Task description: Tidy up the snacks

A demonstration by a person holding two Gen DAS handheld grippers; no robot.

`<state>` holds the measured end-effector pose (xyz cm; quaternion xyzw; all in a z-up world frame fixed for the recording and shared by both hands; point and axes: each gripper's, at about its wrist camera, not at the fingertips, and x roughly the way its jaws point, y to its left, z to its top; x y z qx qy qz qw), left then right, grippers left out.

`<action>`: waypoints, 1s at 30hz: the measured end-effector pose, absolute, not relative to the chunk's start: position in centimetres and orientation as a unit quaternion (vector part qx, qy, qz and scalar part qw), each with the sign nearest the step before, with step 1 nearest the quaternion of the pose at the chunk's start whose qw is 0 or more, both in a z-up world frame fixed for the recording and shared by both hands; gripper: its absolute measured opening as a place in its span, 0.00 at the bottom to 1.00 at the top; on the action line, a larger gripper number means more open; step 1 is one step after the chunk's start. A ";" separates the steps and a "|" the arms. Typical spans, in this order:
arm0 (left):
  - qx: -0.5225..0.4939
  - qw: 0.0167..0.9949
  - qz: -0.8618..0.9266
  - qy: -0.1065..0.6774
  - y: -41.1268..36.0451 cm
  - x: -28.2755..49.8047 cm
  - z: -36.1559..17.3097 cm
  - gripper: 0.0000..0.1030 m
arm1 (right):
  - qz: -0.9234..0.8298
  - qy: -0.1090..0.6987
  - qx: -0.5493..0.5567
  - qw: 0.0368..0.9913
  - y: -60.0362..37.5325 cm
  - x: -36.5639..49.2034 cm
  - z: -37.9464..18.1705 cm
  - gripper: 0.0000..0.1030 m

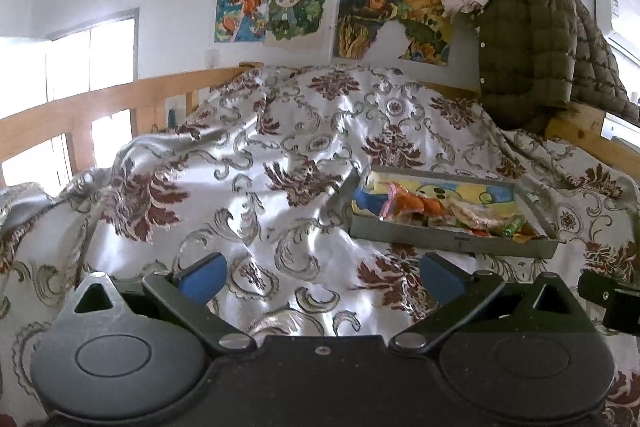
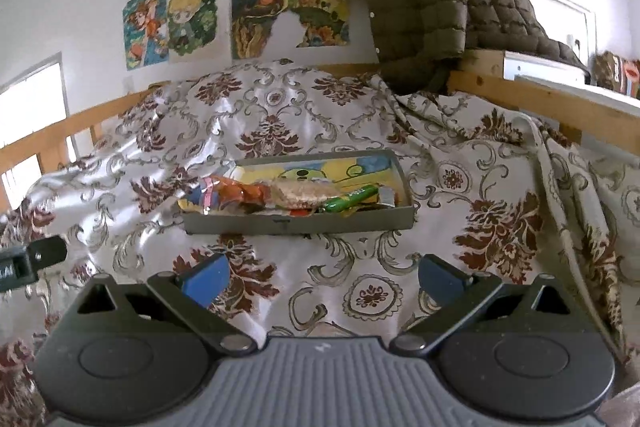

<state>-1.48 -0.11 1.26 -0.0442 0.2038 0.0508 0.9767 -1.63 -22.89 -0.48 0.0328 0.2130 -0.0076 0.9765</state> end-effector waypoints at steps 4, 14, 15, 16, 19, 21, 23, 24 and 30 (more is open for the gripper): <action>-0.051 0.972 0.053 0.221 -0.2 -1.0 0.7 0.99 | -0.010 0.224 0.024 0.974 -22.7 -1.5 -0.7 1.00; -0.078 0.965 0.080 0.237 0.6 -0.2 0.3 0.99 | 0.003 0.254 -0.013 0.967 -21.2 -0.6 -1.8 1.00; -0.076 0.965 0.080 0.238 0.5 -0.2 0.3 0.99 | 0.003 0.255 -0.013 0.967 -21.1 -0.6 -1.9 1.00; -0.073 0.965 0.079 0.238 0.5 -0.2 0.1 0.99 | 0.004 0.256 -0.012 0.967 -21.1 -0.6 -1.9 1.00; -0.062 0.965 0.080 0.240 0.3 -0.1 -0.1 0.99 | 0.001 0.258 -0.007 0.966 -21.1 -0.4 -2.1 1.00; -0.060 0.966 0.078 0.239 0.3 -0.1 -0.2 0.99 | -0.002 0.260 -0.004 0.966 -21.1 -0.2 -2.1 1.00; -0.057 0.967 0.078 0.237 0.3 -0.2 -0.2 0.99 | -0.007 0.259 -0.002 0.966 -21.3 -0.2 -2.1 1.00; -0.057 0.967 0.077 0.237 0.3 -0.2 -0.2 0.99 | -0.008 0.259 0.000 0.966 -21.4 -0.2 -2.1 1.00; -0.047 0.967 0.074 0.238 0.1 -0.4 -0.1 0.99 | -0.016 0.262 0.010 0.965 -21.9 -0.1 -2.2 1.00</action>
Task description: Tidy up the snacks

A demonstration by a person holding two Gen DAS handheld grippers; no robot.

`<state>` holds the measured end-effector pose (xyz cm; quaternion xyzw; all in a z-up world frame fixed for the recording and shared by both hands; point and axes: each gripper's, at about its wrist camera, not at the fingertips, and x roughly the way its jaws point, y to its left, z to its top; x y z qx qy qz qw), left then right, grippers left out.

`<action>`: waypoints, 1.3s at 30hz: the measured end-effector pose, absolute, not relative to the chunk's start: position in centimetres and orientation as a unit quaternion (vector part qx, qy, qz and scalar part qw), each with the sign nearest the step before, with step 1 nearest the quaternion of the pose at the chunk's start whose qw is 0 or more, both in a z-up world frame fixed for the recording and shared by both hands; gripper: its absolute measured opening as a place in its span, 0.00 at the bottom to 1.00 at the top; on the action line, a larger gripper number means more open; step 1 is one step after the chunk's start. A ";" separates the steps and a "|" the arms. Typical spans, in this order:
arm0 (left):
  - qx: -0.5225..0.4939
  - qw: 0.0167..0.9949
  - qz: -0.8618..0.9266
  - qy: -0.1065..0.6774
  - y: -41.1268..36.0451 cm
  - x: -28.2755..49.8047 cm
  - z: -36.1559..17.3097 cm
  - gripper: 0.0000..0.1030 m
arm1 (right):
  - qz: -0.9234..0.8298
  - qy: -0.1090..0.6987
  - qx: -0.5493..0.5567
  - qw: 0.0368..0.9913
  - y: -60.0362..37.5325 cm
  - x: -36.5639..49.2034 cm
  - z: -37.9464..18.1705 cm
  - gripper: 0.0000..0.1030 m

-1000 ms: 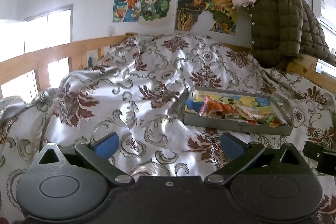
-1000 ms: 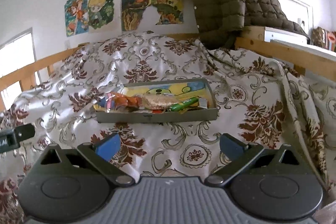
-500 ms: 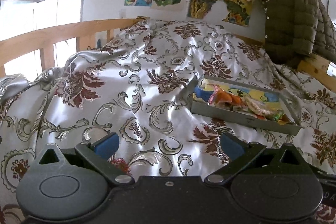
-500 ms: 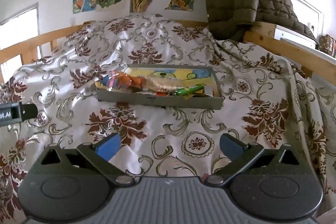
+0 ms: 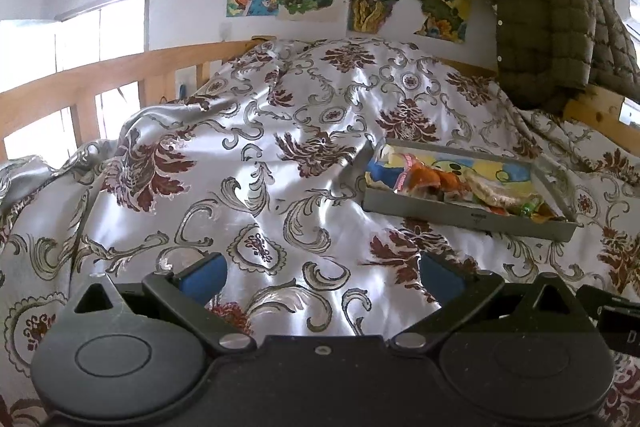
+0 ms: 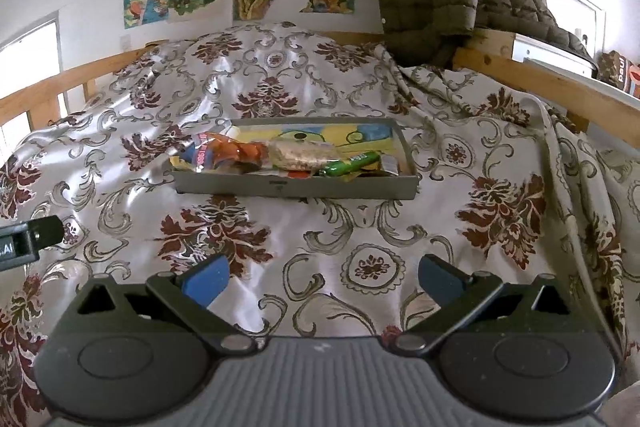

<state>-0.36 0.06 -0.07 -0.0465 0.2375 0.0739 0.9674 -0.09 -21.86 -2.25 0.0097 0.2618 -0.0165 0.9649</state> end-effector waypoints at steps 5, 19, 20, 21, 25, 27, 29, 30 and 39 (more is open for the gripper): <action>-0.044 0.967 0.075 0.239 -0.1 -0.4 -0.1 0.99 | -0.019 0.260 0.013 0.965 -22.0 -0.1 -2.2 1.00; -0.042 0.967 0.075 0.242 0.1 -0.4 -0.4 0.99 | -0.019 0.260 0.014 0.965 -22.1 -0.1 -2.2 1.00; -0.042 0.967 0.075 0.242 0.1 -0.4 -0.4 0.99 | -0.020 0.261 0.014 0.965 -22.1 -0.1 -2.1 1.00; -0.042 0.967 0.075 0.242 0.1 -0.5 -0.4 0.99 | -0.020 0.261 0.014 0.965 -22.1 -0.1 -2.1 1.00; -0.041 0.967 0.075 0.242 0.0 -0.4 -0.4 0.99 | -0.020 0.262 0.014 0.965 -22.1 -0.1 -2.1 1.00; -0.042 0.966 0.075 0.242 0.1 -0.4 -0.4 0.99 | -0.020 0.262 0.015 0.965 -22.1 -0.1 -2.2 1.00; -0.041 0.967 0.075 0.242 0.0 -0.4 -0.4 0.99 | -0.020 0.262 0.015 0.965 -22.1 -0.1 -2.2 1.00; -0.041 0.966 0.075 0.242 0.1 -0.5 -0.4 0.99 | -0.020 0.262 0.014 0.965 -22.1 -0.1 -2.2 1.00; -0.041 0.966 0.075 0.242 0.1 -0.4 -0.4 0.99 | -0.020 0.262 0.015 0.965 -22.1 -0.1 -2.1 1.00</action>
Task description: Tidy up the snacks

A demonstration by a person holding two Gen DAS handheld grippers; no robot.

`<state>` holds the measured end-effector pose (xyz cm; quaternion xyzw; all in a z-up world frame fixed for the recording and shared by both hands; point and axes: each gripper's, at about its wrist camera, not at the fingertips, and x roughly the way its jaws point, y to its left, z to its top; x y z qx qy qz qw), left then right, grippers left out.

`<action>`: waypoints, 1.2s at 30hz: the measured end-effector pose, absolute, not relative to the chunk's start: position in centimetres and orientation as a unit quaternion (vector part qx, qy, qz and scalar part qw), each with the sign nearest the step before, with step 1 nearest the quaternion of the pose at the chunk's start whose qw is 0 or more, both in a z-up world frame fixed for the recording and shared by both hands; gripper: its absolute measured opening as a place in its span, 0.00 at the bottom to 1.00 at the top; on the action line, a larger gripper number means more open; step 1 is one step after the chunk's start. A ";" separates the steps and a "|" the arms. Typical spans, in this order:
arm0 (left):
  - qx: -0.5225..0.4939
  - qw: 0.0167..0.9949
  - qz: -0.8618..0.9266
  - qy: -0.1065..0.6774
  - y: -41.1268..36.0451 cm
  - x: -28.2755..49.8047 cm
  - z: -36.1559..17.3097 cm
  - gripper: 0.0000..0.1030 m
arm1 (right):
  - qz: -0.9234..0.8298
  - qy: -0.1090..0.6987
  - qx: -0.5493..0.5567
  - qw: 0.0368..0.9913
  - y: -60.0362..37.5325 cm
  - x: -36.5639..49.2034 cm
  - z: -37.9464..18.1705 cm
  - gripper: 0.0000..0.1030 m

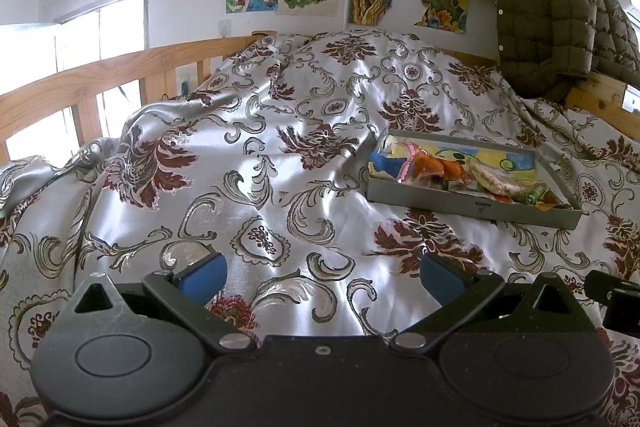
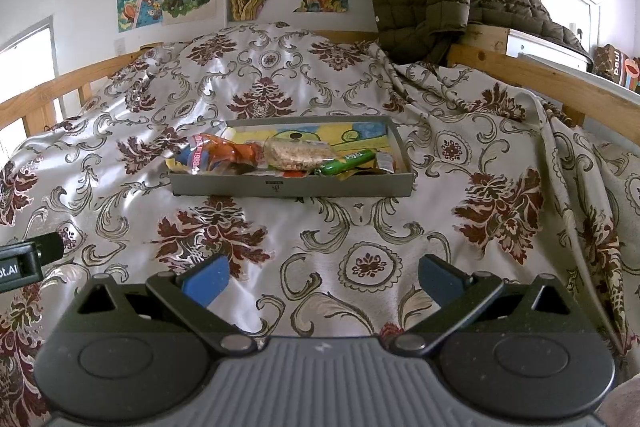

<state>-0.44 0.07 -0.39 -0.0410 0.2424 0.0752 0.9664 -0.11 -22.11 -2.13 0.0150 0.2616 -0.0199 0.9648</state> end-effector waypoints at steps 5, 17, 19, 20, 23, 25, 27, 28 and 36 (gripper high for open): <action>-0.041 0.966 0.075 0.243 0.0 -0.4 -0.3 0.99 | -0.020 0.262 0.015 0.965 -22.1 -0.1 -2.2 1.00; -0.041 0.966 0.076 0.243 -0.1 -0.4 -0.3 0.99 | -0.020 0.262 0.015 0.965 -22.1 -0.1 -2.2 1.00; -0.041 0.966 0.075 0.244 -0.1 -0.3 -0.2 0.99 | -0.020 0.262 0.015 0.965 -22.1 -0.1 -2.2 1.00; -0.041 0.966 0.075 0.244 -0.1 -0.3 -0.2 0.99 | -0.020 0.262 0.015 0.965 -22.1 -0.1 -2.2 1.00; -0.040 0.966 0.077 0.245 0.0 -0.3 -0.3 0.99 | -0.020 0.262 0.015 0.965 -22.1 -0.1 -2.2 1.00; -0.036 0.965 0.082 0.248 0.0 -0.4 -0.5 0.99 | -0.020 0.262 0.015 0.965 -22.1 -0.1 -2.2 1.00; -0.038 0.962 0.081 0.257 0.2 -0.5 -0.8 0.99 | -0.019 0.262 0.015 0.965 -22.1 -0.1 -2.2 1.00; -0.041 0.961 0.078 0.261 0.4 -0.5 -1.0 0.99 | -0.020 0.262 0.015 0.965 -22.1 -0.1 -2.2 1.00; -0.046 0.962 0.065 0.260 0.3 -1.0 -0.8 0.99 | -0.020 0.262 0.015 0.965 -22.1 -0.1 -2.2 1.00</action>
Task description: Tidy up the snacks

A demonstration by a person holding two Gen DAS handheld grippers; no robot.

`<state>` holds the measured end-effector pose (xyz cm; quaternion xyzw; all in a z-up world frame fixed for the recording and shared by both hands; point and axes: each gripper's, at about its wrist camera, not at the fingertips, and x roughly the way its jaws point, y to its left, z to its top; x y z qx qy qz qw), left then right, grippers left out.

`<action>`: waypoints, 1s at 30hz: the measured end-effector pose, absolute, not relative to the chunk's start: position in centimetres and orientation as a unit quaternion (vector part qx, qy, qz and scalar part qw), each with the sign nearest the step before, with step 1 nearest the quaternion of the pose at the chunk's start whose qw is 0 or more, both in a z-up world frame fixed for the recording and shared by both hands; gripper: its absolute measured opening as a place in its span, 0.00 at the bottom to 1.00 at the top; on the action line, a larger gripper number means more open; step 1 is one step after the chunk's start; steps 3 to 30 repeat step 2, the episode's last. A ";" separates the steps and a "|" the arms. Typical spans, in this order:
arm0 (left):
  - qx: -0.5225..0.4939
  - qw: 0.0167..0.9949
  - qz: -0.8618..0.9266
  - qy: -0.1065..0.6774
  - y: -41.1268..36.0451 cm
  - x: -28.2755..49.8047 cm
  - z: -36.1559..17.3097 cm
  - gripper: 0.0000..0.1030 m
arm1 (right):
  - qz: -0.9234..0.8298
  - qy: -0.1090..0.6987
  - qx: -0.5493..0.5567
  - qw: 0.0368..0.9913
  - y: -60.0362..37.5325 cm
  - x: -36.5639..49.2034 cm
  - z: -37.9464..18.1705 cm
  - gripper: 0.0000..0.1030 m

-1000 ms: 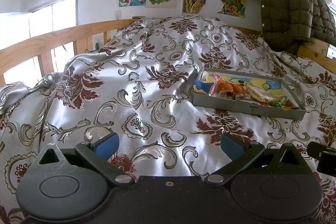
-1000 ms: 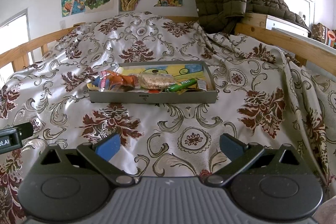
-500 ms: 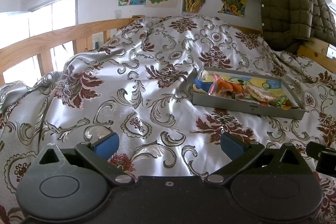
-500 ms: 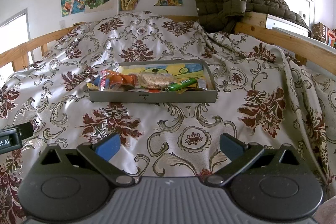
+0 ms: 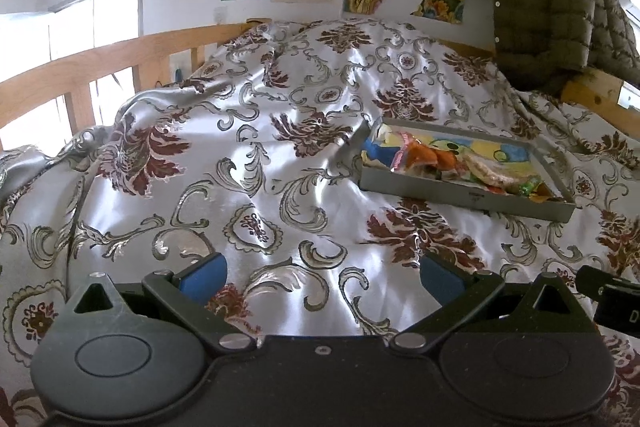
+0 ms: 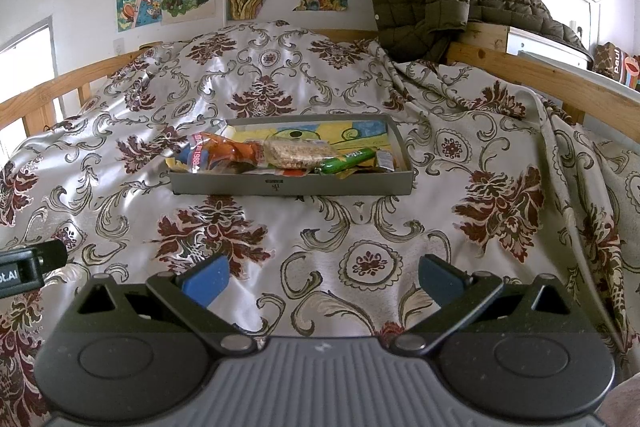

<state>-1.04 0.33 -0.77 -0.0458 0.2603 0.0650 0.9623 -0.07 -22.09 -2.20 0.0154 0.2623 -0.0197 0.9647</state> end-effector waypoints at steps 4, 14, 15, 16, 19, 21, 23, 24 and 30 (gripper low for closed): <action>-0.043 0.961 0.068 0.263 0.2 -0.9 -0.7 0.99 | -0.020 0.262 0.015 0.965 -22.1 -0.1 -2.2 1.00; -0.043 0.961 0.068 0.263 0.2 -0.9 -0.7 0.99 | -0.020 0.262 0.015 0.965 -22.1 -0.1 -2.2 1.00; -0.043 0.961 0.068 0.263 0.2 -0.9 -0.7 0.99 | -0.020 0.262 0.015 0.965 -22.1 -0.1 -2.2 1.00; -0.043 0.961 0.068 0.263 0.2 -0.9 -0.7 0.99 | -0.020 0.262 0.015 0.965 -22.1 -0.1 -2.2 1.00; -0.043 0.961 0.068 0.263 0.2 -0.9 -0.7 0.99 | -0.020 0.262 0.015 0.965 -22.1 -0.1 -2.2 1.00; -0.043 0.961 0.068 0.263 0.2 -0.9 -0.7 0.99 | -0.020 0.262 0.015 0.965 -22.1 -0.1 -2.2 1.00; -0.043 0.961 0.068 0.263 0.2 -0.9 -0.7 0.99 | -0.020 0.262 0.015 0.965 -22.1 -0.1 -2.2 1.00; -0.043 0.961 0.068 0.263 0.2 -0.9 -0.7 0.99 | -0.020 0.262 0.015 0.965 -22.1 -0.1 -2.2 1.00; -0.043 0.961 0.068 0.263 0.2 -0.9 -0.7 0.99 | -0.020 0.262 0.015 0.965 -22.1 -0.1 -2.2 1.00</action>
